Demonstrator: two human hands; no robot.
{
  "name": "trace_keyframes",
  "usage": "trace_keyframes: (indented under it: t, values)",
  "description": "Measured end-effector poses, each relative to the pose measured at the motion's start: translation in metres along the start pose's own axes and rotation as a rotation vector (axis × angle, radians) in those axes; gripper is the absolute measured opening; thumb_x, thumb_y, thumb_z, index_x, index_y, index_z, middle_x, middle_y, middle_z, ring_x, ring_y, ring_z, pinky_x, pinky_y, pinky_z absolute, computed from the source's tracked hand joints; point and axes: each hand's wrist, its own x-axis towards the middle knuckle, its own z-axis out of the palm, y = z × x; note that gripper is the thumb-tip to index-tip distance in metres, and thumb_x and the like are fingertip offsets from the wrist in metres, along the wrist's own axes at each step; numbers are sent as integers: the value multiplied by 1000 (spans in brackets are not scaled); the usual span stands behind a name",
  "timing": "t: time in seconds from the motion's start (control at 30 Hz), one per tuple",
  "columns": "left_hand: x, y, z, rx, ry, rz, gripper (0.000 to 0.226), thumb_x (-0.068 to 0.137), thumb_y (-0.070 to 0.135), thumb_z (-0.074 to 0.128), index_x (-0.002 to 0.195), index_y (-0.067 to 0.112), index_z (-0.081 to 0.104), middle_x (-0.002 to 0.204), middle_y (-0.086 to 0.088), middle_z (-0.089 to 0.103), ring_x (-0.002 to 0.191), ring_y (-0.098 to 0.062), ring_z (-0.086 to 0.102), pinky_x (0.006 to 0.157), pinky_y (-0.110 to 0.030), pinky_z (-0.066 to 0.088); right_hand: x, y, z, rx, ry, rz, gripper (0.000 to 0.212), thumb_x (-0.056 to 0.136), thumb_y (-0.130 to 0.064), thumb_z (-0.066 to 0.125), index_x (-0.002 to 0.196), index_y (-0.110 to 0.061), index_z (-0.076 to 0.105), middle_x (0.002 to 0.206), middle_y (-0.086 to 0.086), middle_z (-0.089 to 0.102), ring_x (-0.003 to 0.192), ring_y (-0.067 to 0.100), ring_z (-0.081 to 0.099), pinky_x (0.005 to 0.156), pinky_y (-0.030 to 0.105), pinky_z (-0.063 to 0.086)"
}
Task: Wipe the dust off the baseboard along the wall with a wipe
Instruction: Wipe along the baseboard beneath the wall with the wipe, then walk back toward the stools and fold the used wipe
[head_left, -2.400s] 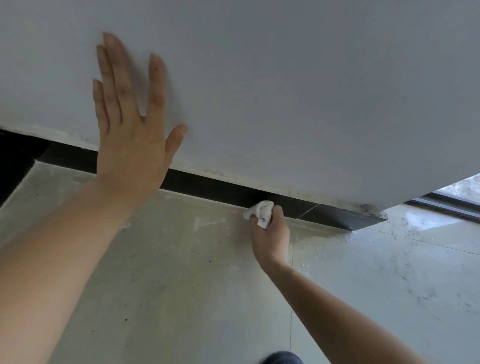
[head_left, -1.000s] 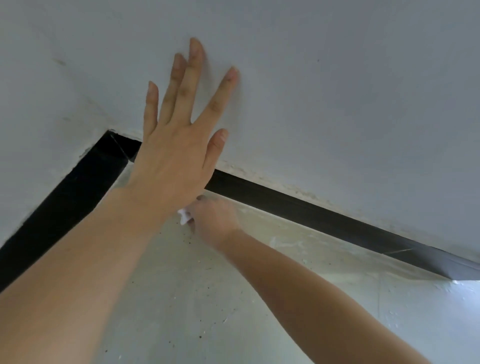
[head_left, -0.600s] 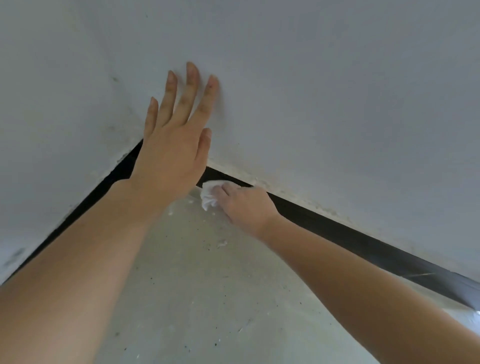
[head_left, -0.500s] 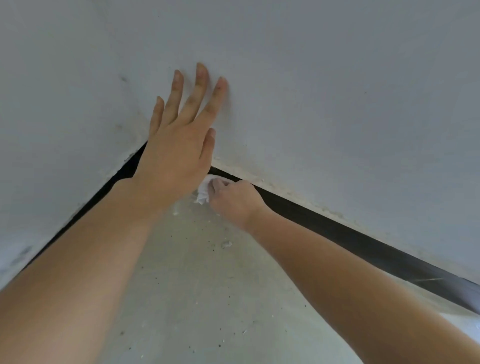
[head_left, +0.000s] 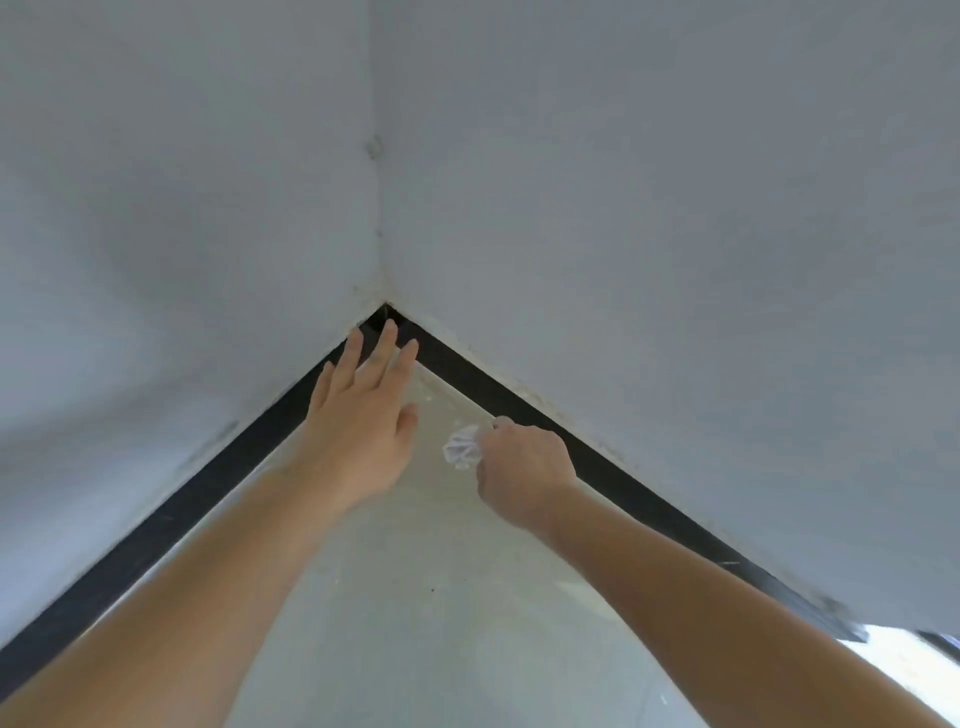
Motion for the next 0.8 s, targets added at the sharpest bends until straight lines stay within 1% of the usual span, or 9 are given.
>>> trace_keyframes:
  t: [0.07,0.17,0.27,0.33,0.4,0.5,0.6,0.7,0.8]
  values:
    - [-46,8,-39,-26,-16,-46,60,102,29,28,154,22,-2,159,5,-17,145,-20,-20,118,-39,-3,-32,-18,-43,217,13,65,16,93,-22,42,92,-21,57,81,-5,53,84,22,61,58,27,32]
    - [-110,28,-110,-104,-19,-99,59,102,31,29,154,19,4,161,2,-9,147,-20,-15,121,-40,2,-88,-48,-121,598,12,145,32,90,-28,42,59,-22,43,53,-7,46,52,12,45,47,23,32]
    - [-173,56,-190,-172,-2,-174,56,102,32,28,154,20,10,161,0,-1,148,-19,-5,120,-36,9,-151,-81,-214,821,-8,123,30,87,-24,46,60,-11,53,37,-13,41,36,4,32,39,13,24]
    - [-220,77,-241,-233,31,-249,53,102,32,29,153,21,15,161,0,5,148,-19,3,118,-34,14,-190,-100,-269,867,-15,82,26,84,-21,47,65,-5,54,39,-10,38,37,5,30,39,12,23]
    - [-274,98,-287,-283,70,-308,52,103,32,29,152,21,18,160,0,9,147,-18,7,118,-33,16,-231,-119,-315,877,0,42,26,82,-21,50,66,-1,46,49,-6,32,45,10,27,44,19,21]
    - [-357,124,-345,-358,197,-403,50,103,32,29,151,22,23,159,2,17,146,-14,11,116,-32,19,-296,-151,-373,892,-39,-63,29,80,-21,53,65,0,40,58,0,31,53,14,25,48,22,19]
    - [-443,143,-375,-392,365,-545,48,102,32,31,149,23,29,157,3,24,145,-14,16,115,-34,22,-357,-187,-406,875,-105,-205,26,80,-24,55,70,-1,51,61,0,40,57,14,36,56,24,27]
    - [-530,158,-394,-378,487,-694,45,102,32,32,146,24,33,156,3,27,144,-15,19,117,-33,19,-418,-238,-431,827,-162,-354,22,82,-25,54,75,-5,63,62,0,49,59,13,42,58,24,32]
    - [-625,165,-411,-353,565,-813,44,103,34,30,145,26,34,156,4,26,145,-14,16,118,-35,15,-482,-303,-448,753,-242,-553,20,82,-26,56,78,-11,69,63,10,55,59,14,47,60,26,39]
